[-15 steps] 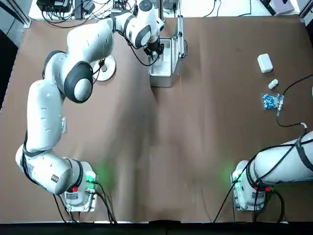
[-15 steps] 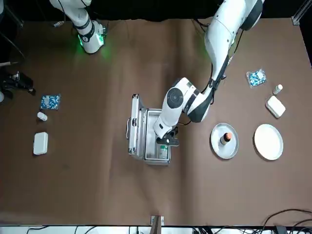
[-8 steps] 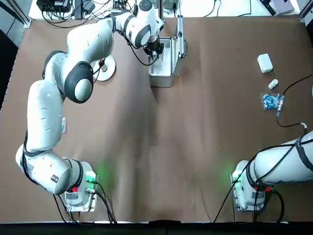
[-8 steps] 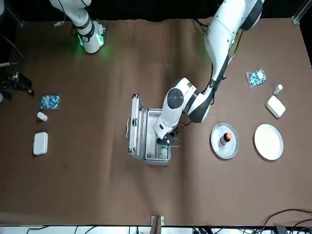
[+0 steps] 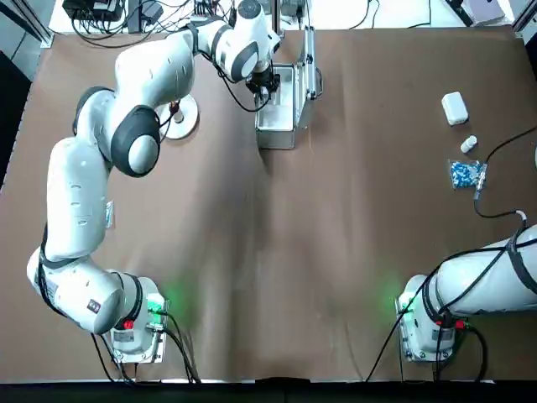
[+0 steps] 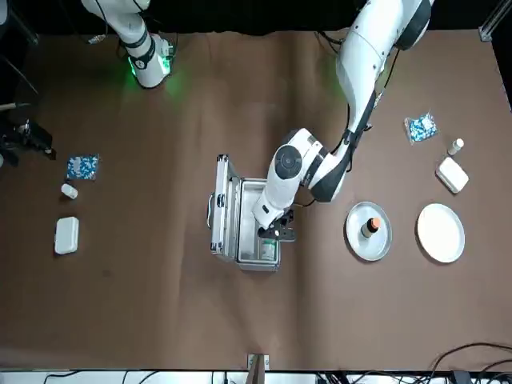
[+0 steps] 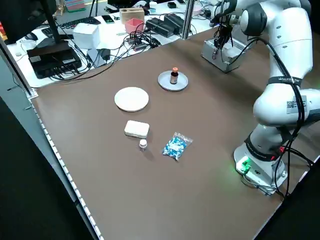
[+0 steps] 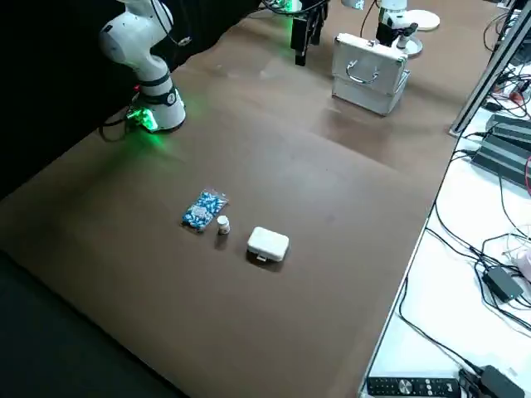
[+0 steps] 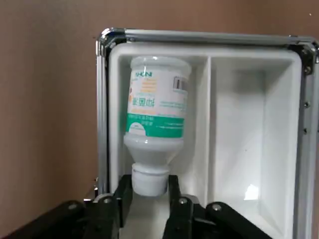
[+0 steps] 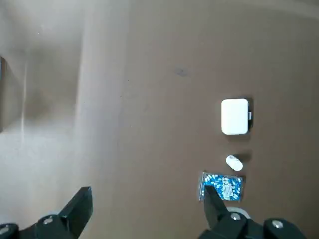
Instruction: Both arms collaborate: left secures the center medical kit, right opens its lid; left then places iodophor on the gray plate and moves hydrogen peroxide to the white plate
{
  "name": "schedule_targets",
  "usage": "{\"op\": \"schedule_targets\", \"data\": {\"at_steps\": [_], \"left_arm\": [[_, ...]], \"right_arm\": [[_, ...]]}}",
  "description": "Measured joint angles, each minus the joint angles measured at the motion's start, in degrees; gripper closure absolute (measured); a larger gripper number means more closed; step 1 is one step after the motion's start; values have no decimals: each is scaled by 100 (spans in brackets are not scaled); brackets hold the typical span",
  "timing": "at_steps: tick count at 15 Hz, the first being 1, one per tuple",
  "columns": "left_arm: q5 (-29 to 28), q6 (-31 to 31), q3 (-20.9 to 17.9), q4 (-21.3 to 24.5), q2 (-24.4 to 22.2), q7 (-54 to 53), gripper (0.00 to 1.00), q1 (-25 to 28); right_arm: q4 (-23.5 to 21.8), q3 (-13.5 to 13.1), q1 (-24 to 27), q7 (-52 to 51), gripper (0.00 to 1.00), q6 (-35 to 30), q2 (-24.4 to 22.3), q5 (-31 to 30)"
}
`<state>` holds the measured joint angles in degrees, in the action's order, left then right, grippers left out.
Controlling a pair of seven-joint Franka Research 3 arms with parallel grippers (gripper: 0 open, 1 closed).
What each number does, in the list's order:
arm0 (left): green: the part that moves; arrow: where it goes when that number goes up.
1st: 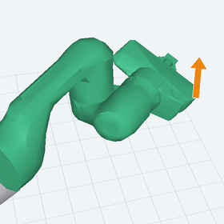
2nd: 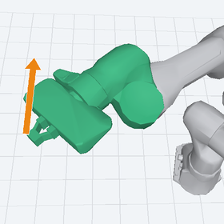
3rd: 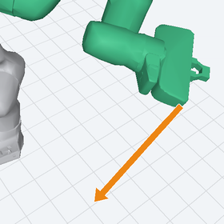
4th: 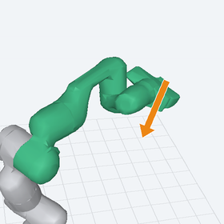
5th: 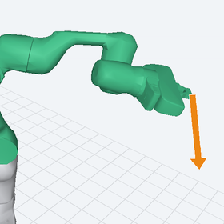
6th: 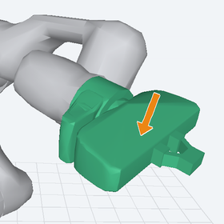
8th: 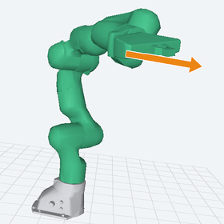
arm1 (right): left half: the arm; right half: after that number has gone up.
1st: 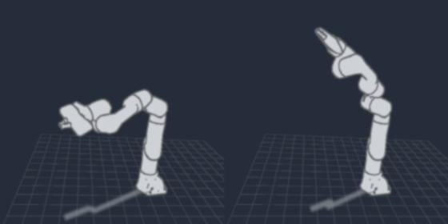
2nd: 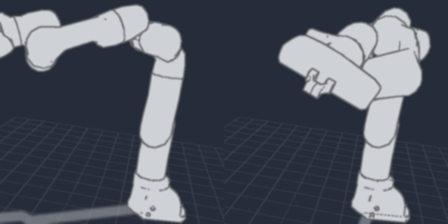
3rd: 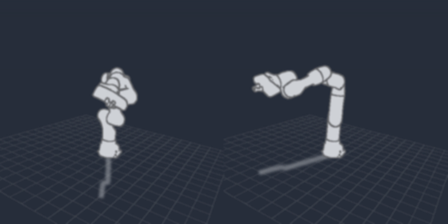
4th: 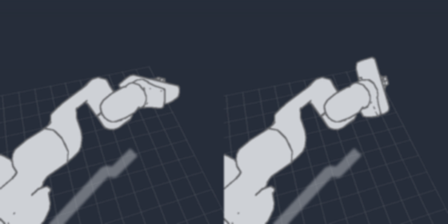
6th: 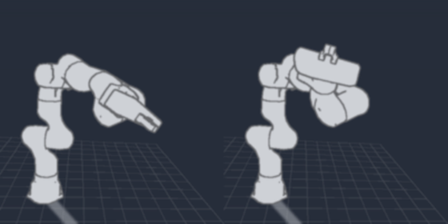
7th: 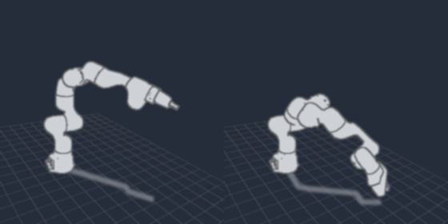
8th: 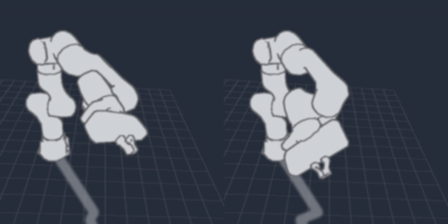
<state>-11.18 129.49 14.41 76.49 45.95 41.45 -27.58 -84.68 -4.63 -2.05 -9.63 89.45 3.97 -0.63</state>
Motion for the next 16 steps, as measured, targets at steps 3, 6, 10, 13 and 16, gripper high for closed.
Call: {"op": "schedule_targets", "data": {"at_steps": [3,6,10,13,16], "left_arm": [[0,0,-7,-2,1,0,68,-2],[0,0,-7,-3,1,13,68,-2],[4,0,-7,-12,3,63,68,-1],[4,0,2,-33,-1,300,68,0],[113,-87,30,-53,-179,680,68,20]], "right_arm": [[0,4,-17,14,1,0,0,0],[0,4,-24,23,1,1,0,0],[0,5,-57,27,1,-12,0,0],[-2,14,-159,252,1,-36,0,0],[-2,14,-216,376,1,-36,0,-1]]}}
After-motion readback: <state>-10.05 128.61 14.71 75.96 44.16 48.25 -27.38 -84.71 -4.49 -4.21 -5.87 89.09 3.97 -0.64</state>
